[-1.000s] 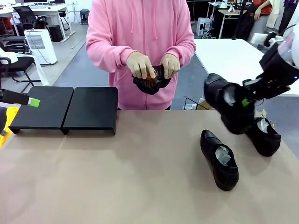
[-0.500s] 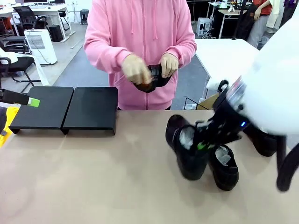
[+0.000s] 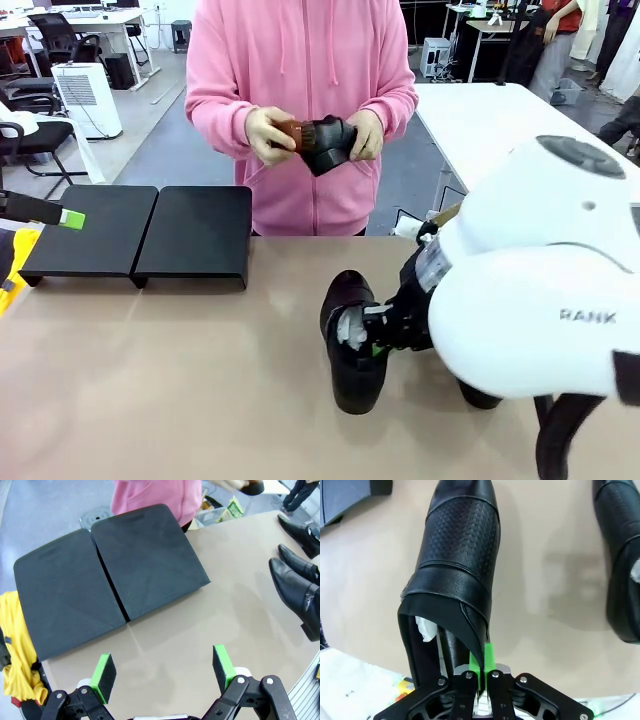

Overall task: Organize the shoes by placing them on the stand.
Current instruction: Pick up one Shoe and place it in the middle of the table.

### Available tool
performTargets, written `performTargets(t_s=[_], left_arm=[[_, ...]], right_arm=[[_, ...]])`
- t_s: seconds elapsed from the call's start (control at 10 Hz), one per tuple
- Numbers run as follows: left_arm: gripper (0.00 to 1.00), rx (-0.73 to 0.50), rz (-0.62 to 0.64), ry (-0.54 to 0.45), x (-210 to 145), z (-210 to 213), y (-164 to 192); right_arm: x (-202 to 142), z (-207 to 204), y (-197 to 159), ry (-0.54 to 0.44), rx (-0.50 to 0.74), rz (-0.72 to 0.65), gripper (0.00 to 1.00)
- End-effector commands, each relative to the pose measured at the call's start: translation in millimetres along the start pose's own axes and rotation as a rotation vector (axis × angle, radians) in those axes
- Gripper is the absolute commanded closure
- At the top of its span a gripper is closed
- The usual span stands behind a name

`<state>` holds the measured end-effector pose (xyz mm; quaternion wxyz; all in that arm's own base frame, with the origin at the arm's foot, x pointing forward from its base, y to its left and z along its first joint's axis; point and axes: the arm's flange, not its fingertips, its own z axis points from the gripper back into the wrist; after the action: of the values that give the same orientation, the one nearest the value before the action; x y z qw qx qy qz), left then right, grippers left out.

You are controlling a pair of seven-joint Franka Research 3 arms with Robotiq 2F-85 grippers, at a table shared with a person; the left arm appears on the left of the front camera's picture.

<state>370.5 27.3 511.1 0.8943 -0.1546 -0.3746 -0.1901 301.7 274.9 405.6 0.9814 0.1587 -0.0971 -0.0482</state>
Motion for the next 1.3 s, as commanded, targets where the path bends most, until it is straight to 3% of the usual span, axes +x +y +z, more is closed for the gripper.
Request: performTargets(t_s=[0.0, 0.2, 0.3, 0.8, 1.1, 1.2], left_arm=[[0.00, -0.009, -0.009, -0.002, -0.5, 1.1, 1.3], [0.00, -0.009, -0.009, -0.002, -0.5, 1.1, 1.3], [0.00, -0.009, -0.009, -0.002, -0.5, 1.1, 1.3], [0.00, -0.009, -0.009, -0.002, -0.5, 1.1, 1.3], [0.00, -0.009, -0.009, -0.002, -0.5, 1.1, 1.3], [0.00, -0.009, -0.009, -0.002, -0.5, 1.1, 1.3]], right_arm=[[-7.7, -30.6, 2.1, 0.013, 0.016, -0.032, 1.00], [-14.0, -53.9, 2.1, 0.052, -0.021, 0.000, 0.98], [-16.1, -57.9, 4.0, 0.069, -0.016, 0.010, 0.90], [-11.3, -35.4, 4.5, 0.062, 0.029, 0.008, 0.00], [-5.5, -1.0, -4.5, 0.053, -0.003, 0.072, 0.00], [-5.3, -26.5, 5.0, 0.040, 0.006, 0.000, 0.00]])
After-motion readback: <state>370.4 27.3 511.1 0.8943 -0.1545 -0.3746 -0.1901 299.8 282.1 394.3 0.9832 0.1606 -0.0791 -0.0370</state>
